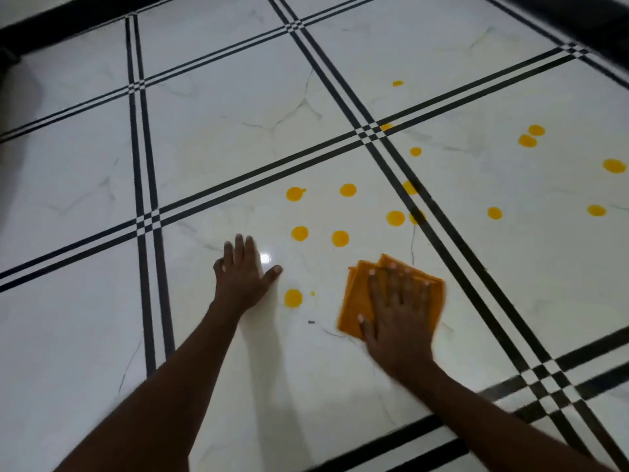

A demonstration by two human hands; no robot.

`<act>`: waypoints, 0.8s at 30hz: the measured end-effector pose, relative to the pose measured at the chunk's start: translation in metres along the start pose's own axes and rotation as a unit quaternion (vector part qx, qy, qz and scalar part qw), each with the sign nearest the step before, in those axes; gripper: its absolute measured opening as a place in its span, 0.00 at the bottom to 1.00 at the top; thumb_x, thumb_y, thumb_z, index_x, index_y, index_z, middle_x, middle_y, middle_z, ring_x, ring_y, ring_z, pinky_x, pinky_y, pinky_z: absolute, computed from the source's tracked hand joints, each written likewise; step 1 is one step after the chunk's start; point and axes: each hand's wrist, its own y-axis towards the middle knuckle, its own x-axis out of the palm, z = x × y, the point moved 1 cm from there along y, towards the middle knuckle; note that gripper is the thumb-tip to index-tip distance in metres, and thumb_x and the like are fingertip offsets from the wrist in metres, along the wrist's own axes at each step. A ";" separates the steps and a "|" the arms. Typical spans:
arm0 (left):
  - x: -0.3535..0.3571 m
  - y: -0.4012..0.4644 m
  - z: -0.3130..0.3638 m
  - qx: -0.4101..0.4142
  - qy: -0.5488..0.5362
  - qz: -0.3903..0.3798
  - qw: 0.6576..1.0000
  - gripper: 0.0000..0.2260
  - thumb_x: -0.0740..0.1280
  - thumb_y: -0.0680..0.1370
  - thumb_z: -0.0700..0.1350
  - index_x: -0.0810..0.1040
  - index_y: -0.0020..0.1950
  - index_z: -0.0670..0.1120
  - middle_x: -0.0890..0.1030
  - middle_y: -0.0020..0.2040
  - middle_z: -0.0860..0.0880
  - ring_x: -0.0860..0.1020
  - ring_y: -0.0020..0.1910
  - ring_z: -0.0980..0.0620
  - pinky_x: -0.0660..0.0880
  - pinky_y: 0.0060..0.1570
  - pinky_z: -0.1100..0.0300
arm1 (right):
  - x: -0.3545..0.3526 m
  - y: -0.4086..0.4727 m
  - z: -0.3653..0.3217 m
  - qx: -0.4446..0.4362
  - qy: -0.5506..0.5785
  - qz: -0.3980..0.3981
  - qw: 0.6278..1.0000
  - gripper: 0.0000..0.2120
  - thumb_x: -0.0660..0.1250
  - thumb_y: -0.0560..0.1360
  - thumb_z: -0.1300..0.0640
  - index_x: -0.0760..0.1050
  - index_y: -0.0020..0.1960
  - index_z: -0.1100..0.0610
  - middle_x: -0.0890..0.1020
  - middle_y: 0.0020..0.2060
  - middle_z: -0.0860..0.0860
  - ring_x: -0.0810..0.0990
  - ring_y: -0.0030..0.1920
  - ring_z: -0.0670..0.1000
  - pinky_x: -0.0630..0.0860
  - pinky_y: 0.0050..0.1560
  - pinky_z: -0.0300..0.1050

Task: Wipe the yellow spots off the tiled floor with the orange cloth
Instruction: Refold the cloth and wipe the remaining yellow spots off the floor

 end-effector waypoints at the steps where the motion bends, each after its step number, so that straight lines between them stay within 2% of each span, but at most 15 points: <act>1: 0.001 0.000 -0.006 -0.002 0.001 -0.004 1.000 0.45 0.50 0.74 0.73 0.50 0.81 0.45 0.51 0.81 0.42 0.51 0.80 0.40 0.55 0.72 0.40 | 0.004 0.005 -0.010 -0.066 0.007 -0.012 0.998 0.40 0.56 0.77 0.38 0.48 0.84 0.52 0.50 0.82 0.60 0.50 0.82 0.65 0.44 0.78 0.70; 3: 0.003 -0.001 -0.014 0.009 -0.004 -0.004 1.000 0.46 0.45 0.71 0.74 0.48 0.81 0.48 0.49 0.82 0.45 0.49 0.80 0.42 0.54 0.73 0.41 | 0.011 0.025 -0.010 -0.157 0.000 -0.032 0.987 0.40 0.56 0.77 0.36 0.48 0.84 0.49 0.49 0.83 0.57 0.49 0.82 0.63 0.46 0.78 0.70; 4: 0.003 -0.001 -0.014 0.019 -0.007 -0.004 1.000 0.45 0.45 0.71 0.74 0.47 0.82 0.50 0.48 0.82 0.47 0.49 0.80 0.44 0.53 0.73 0.42 | 0.011 0.035 0.000 -0.162 -0.015 -0.027 0.986 0.39 0.56 0.77 0.36 0.49 0.83 0.49 0.50 0.83 0.57 0.50 0.82 0.62 0.47 0.78 0.69; 5: 0.002 -0.002 -0.020 0.022 -0.010 -0.004 1.000 0.44 0.45 0.71 0.74 0.47 0.82 0.51 0.48 0.82 0.48 0.48 0.80 0.45 0.52 0.74 0.43 | 0.011 0.046 0.008 -0.133 -0.027 -0.020 0.991 0.39 0.55 0.78 0.36 0.50 0.83 0.49 0.52 0.83 0.57 0.51 0.82 0.62 0.47 0.78 0.68; 8: 0.003 -0.003 -0.031 0.036 -0.016 0.010 0.999 0.41 0.46 0.72 0.73 0.46 0.82 0.55 0.47 0.82 0.51 0.47 0.81 0.47 0.52 0.74 0.45 | 0.004 0.043 0.008 0.049 -0.014 0.017 0.999 0.38 0.52 0.78 0.37 0.48 0.84 0.51 0.53 0.82 0.59 0.53 0.81 0.65 0.45 0.79 0.68; 9: 0.003 -0.002 -0.033 0.043 -0.024 0.011 0.999 0.40 0.47 0.73 0.72 0.46 0.81 0.55 0.47 0.82 0.51 0.48 0.81 0.48 0.52 0.74 0.45 | 0.005 0.036 -0.006 0.064 -0.011 0.023 0.998 0.39 0.52 0.78 0.37 0.47 0.84 0.52 0.52 0.82 0.60 0.52 0.81 0.66 0.44 0.79 0.68; 10: 0.003 -0.001 -0.034 0.051 -0.033 0.009 0.998 0.39 0.47 0.73 0.71 0.47 0.81 0.56 0.48 0.82 0.51 0.48 0.81 0.49 0.52 0.74 0.45 | 0.006 0.026 -0.024 0.036 -0.004 0.011 0.999 0.40 0.53 0.77 0.37 0.47 0.84 0.52 0.51 0.82 0.60 0.52 0.81 0.66 0.44 0.79 0.69; 13: 0.002 -0.001 -0.044 0.062 -0.073 0.027 0.995 0.36 0.50 0.76 0.67 0.50 0.81 0.54 0.50 0.82 0.50 0.49 0.81 0.49 0.55 0.75 0.44 | 0.020 0.031 -0.065 -0.154 0.013 -0.020 0.988 0.40 0.56 0.77 0.36 0.49 0.84 0.50 0.50 0.83 0.58 0.49 0.82 0.64 0.46 0.78 0.70; 15: 0.006 -0.005 -0.054 0.052 -0.075 0.050 0.995 0.35 0.53 0.78 0.66 0.51 0.81 0.53 0.50 0.82 0.49 0.47 0.81 0.48 0.54 0.76 0.44 | 0.022 0.068 -0.064 -0.184 0.002 -0.019 0.983 0.39 0.55 0.78 0.35 0.49 0.83 0.49 0.50 0.83 0.56 0.49 0.82 0.63 0.46 0.79 0.67; 18: 0.011 -0.012 -0.061 0.026 -0.071 0.062 0.995 0.35 0.54 0.78 0.68 0.49 0.81 0.56 0.49 0.82 0.50 0.46 0.81 0.46 0.51 0.75 0.46 | 0.016 0.090 -0.036 -0.033 -0.011 -0.003 0.999 0.39 0.53 0.79 0.35 0.47 0.84 0.49 0.52 0.83 0.57 0.52 0.82 0.63 0.47 0.79 0.66; 21: 0.009 -0.008 -0.058 0.014 -0.080 0.061 0.995 0.36 0.53 0.75 0.69 0.53 0.81 0.55 0.53 0.81 0.48 0.50 0.80 0.44 0.53 0.74 0.44 | 0.011 0.052 -0.034 0.068 -0.011 0.030 0.997 0.40 0.53 0.78 0.36 0.47 0.84 0.52 0.53 0.82 0.60 0.53 0.81 0.65 0.47 0.79 0.68; 23: 0.007 -0.005 -0.059 0.014 -0.069 0.070 0.995 0.36 0.54 0.75 0.69 0.57 0.80 0.55 0.58 0.80 0.47 0.54 0.79 0.43 0.55 0.73 0.43 | 0.011 0.038 -0.048 0.068 -0.002 0.013 0.998 0.40 0.53 0.77 0.36 0.47 0.84 0.53 0.52 0.82 0.60 0.52 0.81 0.66 0.45 0.79 0.69; 24: 0.006 -0.003 -0.062 0.019 -0.062 0.077 0.995 0.34 0.55 0.75 0.68 0.59 0.79 0.55 0.60 0.79 0.47 0.56 0.78 0.43 0.57 0.72 0.43 | 0.013 0.046 -0.054 0.031 -0.002 0.001 1.000 0.40 0.53 0.78 0.36 0.47 0.84 0.53 0.51 0.82 0.60 0.51 0.81 0.66 0.45 0.79 0.69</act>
